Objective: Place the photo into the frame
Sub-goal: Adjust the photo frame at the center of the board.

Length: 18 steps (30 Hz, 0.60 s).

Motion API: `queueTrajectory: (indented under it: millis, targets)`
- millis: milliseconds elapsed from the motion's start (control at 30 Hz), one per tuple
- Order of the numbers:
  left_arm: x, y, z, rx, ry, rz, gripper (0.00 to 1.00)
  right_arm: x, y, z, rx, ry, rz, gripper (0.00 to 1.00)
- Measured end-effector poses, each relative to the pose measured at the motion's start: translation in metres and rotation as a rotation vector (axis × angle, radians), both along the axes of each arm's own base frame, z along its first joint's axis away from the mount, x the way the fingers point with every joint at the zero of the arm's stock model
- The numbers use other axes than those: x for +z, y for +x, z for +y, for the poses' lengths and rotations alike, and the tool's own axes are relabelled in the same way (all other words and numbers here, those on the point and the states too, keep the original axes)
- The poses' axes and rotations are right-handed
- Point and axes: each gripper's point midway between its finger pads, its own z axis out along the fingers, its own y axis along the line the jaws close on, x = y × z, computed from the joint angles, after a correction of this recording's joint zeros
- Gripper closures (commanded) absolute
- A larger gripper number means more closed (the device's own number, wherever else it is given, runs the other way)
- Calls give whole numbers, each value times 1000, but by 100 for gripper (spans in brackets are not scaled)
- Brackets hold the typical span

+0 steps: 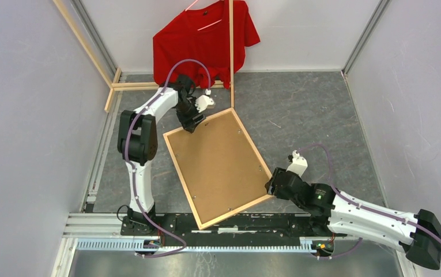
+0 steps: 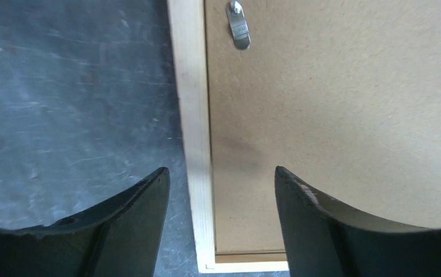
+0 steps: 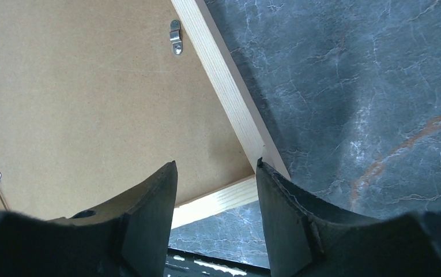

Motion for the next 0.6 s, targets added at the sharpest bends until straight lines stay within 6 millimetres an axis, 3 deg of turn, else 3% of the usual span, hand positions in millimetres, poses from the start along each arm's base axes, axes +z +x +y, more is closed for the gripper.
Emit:
queueTrajectory:
  millis: [100, 267, 433, 600]
  targets:
    - [-22, -7, 8, 2, 52, 62, 15, 1, 0, 1, 2, 7, -1, 41]
    - [-24, -8, 15, -2, 89, 69, 18, 4, 0, 2, 4, 24, -9, 41]
    - [-20, -3, 16, -3, 102, 61, 31, 7, 0, 3, 4, 36, -15, 43]
    - [-31, 0, 16, -23, 114, 105, 45, 10, 1, 4, 4, 51, -22, 44]
